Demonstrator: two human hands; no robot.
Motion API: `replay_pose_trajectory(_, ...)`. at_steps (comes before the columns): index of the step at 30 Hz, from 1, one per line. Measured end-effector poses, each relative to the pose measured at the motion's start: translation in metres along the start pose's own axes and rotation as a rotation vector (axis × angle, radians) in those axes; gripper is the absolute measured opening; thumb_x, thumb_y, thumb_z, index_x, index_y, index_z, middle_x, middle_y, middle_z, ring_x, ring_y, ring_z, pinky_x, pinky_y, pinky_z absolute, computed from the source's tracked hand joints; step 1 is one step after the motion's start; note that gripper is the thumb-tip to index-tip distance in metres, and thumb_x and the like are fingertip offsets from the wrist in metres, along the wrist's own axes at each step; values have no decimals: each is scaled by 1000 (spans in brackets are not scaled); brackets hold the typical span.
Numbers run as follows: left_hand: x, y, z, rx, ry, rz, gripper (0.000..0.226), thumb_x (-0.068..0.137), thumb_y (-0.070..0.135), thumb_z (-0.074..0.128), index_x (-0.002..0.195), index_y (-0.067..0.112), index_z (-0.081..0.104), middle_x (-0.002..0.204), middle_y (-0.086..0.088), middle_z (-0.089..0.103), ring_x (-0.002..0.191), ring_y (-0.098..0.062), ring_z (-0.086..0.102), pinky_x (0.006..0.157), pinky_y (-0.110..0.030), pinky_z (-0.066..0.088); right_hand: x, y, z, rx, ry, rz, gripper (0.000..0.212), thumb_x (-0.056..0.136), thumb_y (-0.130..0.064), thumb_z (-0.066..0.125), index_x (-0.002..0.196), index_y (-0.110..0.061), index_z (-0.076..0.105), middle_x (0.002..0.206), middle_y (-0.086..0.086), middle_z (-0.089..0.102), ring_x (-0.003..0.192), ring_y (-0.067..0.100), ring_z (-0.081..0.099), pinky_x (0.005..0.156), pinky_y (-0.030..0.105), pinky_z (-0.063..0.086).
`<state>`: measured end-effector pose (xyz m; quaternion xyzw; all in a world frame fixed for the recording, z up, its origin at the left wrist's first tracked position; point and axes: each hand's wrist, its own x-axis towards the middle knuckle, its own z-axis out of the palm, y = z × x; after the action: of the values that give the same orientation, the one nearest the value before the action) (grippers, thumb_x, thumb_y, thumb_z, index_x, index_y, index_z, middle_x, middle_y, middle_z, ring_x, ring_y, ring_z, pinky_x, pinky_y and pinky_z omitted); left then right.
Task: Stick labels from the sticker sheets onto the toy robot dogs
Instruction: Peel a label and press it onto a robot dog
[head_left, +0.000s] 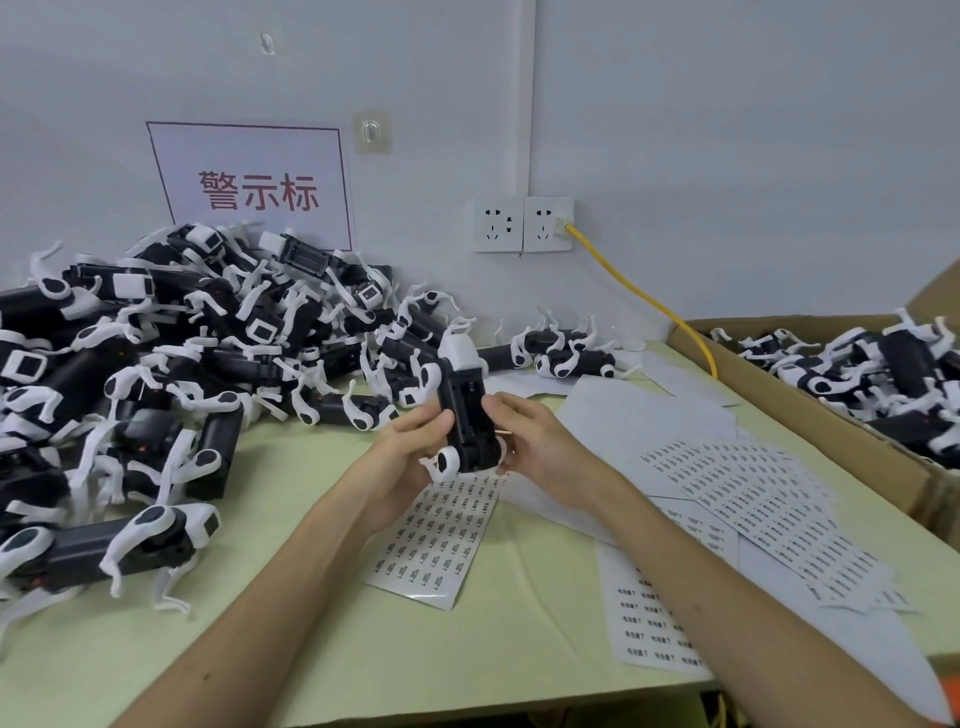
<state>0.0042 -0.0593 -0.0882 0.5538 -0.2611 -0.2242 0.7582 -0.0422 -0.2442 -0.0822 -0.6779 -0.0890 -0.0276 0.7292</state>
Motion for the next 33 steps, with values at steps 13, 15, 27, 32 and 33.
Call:
replay_pose_trajectory(13, 5, 6, -17, -352, 410, -79, 31, 88, 48, 73, 102, 21, 73, 104, 1, 77, 89, -13, 74, 93, -32, 47, 9, 21, -24, -1200, 172, 235, 59, 85, -61, 69, 134, -30, 59, 146, -2, 45, 139, 22, 35, 109, 45, 25)
replay_pose_trajectory(15, 4, 8, -15, -334, 385, -81, 39, 81, 48, 76, 107, 19, 75, 111, -2, 76, 96, -17, 72, 102, -37, 46, 11, 21, -20, -1151, 178, 209, 58, 82, -56, 75, 130, -29, 59, 144, -3, 48, 137, 21, 38, 106, 42, 26)
replay_pose_trajectory(27, -2, 11, -4, -216, 233, -38, 36, 87, 50, 64, 113, 29, 77, 119, 0, 77, 100, -13, 76, 96, -42, 48, 8, 14, -16, -792, 374, -99, 28, 82, -7, 77, 88, -32, 67, 99, -15, 66, 89, 6, 62, 82, 24, 48)
replay_pose_trajectory(32, -3, 14, -1, -306, 157, -26, 37, 100, 44, 52, 97, 23, 83, 96, -1, 77, 80, -14, 75, 65, -24, 59, 7, 10, -13, -595, 348, -135, 33, 87, -2, 75, 89, -34, 65, 102, -1, 69, 78, 26, 73, 76, 44, 62)
replay_pose_trajectory(33, -3, 14, -2, -310, 142, -22, 38, 101, 43, 51, 97, 22, 83, 96, -1, 77, 79, -13, 74, 64, -24, 58, 7, 10, -12, -609, 352, -143, 33, 89, -3, 74, 86, -35, 66, 102, -3, 67, 78, 27, 74, 75, 45, 62)
